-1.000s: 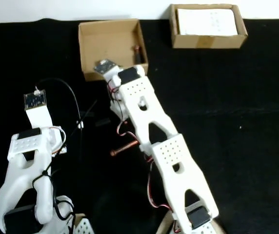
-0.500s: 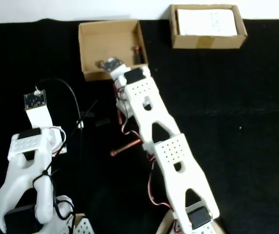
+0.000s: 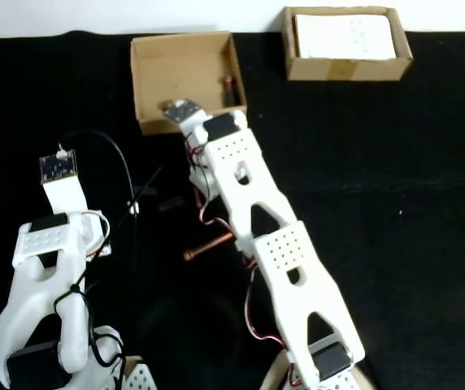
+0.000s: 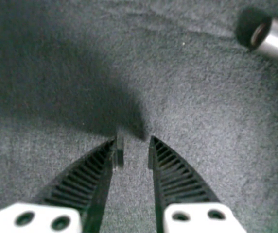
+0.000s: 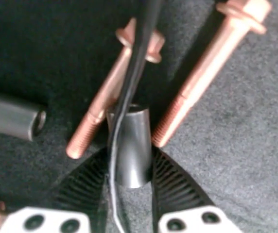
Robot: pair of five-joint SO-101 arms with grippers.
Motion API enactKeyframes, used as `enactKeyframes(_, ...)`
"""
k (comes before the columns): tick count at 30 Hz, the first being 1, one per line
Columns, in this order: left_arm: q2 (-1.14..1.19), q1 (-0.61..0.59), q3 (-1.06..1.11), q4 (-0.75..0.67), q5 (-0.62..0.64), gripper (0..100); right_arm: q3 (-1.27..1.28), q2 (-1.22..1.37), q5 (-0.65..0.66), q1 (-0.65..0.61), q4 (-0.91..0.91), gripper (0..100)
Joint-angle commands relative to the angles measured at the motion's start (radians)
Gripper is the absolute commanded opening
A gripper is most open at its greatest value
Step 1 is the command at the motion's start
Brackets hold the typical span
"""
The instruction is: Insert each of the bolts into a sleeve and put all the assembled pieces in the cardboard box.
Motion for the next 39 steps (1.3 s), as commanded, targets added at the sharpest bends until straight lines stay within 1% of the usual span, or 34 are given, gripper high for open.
enactKeyframes(1, 0.001, -0.005, -0.033, 0.006, 0.000, 10, 0.064, -0.053, 0.006, 0.015, 0.013, 0.9)
enactKeyframes(10, 0.002, -0.005, -0.033, 0.006, -0.002, 10, 0.567, -0.344, 0.008, 0.016, 0.008, 1.4)
enactKeyframes(11, 0.002, -0.005, -0.033, 0.006, -0.002, 10, 0.607, -0.366, 0.008, 0.016, 0.008, 2.2)
enactKeyframes(13, 0.002, -0.005, -0.033, 0.006, -0.002, 10, 0.654, -0.387, 0.008, 0.016, 0.008, 6.9)
enactKeyframes(17, 0.002, -0.005, -0.033, 0.006, -0.002, 10, 0.668, -0.390, 0.008, 0.016, 0.007, 18.9)
enactKeyframes(19, 0.002, -0.005, -0.033, 0.006, -0.002, 10, 0.667, -0.397, 0.009, 0.013, 0.007, 20.8)
enactKeyframes(26, 0.002, -0.005, -0.033, 0.006, -0.002, 10, 0.550, -0.387, 0.009, 0.013, 0.007, 20.8)
enactKeyframes(32, 0.002, -0.005, -0.033, 0.008, -0.002, 10, 0.547, -0.383, 0.009, 0.012, 0.005, 20.7)
enactKeyframes(35, 0.002, -0.005, -0.033, 0.008, -0.002, 10, 0.539, -0.348, 0.009, 0.015, -0.016, 18.3)
enactKeyframes(39, 0.002, -0.005, -0.033, 0.008, -0.002, 10, 0.538, -0.272, 0.009, 0.013, -0.050, 11.0)
